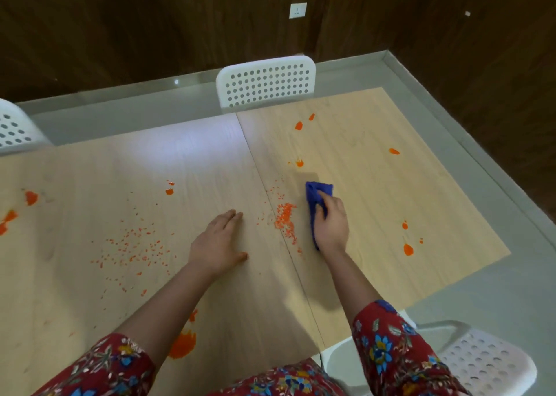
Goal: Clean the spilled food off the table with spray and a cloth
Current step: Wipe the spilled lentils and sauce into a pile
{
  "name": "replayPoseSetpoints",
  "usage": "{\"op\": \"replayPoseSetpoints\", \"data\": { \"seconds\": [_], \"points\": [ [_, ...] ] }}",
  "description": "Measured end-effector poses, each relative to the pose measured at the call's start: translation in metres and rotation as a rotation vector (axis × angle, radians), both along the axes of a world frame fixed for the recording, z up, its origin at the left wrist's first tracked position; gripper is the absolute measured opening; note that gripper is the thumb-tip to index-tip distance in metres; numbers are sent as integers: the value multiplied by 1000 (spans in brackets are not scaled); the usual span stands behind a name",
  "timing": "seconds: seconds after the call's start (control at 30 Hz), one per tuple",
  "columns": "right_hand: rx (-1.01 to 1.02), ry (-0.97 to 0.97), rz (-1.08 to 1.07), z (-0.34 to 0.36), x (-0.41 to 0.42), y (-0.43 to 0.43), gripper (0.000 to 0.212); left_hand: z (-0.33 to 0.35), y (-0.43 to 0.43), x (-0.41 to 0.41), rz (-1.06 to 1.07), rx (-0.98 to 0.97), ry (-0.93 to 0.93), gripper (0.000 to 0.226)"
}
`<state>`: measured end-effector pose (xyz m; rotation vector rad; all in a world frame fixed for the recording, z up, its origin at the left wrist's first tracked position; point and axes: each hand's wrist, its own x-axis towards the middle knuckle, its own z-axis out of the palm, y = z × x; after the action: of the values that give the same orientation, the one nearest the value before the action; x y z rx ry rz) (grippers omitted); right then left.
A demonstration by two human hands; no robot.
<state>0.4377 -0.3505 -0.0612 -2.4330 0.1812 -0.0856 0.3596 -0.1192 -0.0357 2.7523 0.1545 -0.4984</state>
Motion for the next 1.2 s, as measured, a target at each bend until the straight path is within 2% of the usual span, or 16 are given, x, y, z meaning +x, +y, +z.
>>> {"op": "replayPoseSetpoints", "data": {
  "seconds": [0.07,0.13,0.2,0.33,0.47,0.57,0.67,0.77,0.97,1.03,1.07,1.13,1.2],
  "points": [
    [-54,67,-100,-4,19,-18,39,2,13,5,63,14,-20,97],
    [-152,162,-104,-7,31,-21,41,1,25,9,111,22,-4,100],
    [-219,156,-35,-7,32,-7,40,0,34,12,142,9,42,101],
    [-225,54,165,-9,14,42,37,-2,35,15,172,-7,55,101],
    [-114,-13,348,-8,-5,68,36,-2,35,16,202,-34,48,102],
    [-63,-82,212,-2,25,59,36,-4,37,16,204,-45,39,103],
    [-119,4,163,-1,66,48,37,-4,38,15,214,-46,36,103],
    [-193,110,287,-1,87,52,39,-5,37,15,227,-46,28,104],
    [-192,63,613,-3,48,73,38,-5,35,15,244,-60,15,103],
    [-113,88,689,-4,38,69,36,-5,35,15,243,-61,13,104],
    [-39,97,667,-4,40,66,35,-6,36,15,240,-59,13,104],
    [69,86,484,-2,56,60,35,-6,37,15,228,-56,18,103],
    [50,109,340,1,72,60,36,-6,38,14,221,-60,16,103]
  ]
}}
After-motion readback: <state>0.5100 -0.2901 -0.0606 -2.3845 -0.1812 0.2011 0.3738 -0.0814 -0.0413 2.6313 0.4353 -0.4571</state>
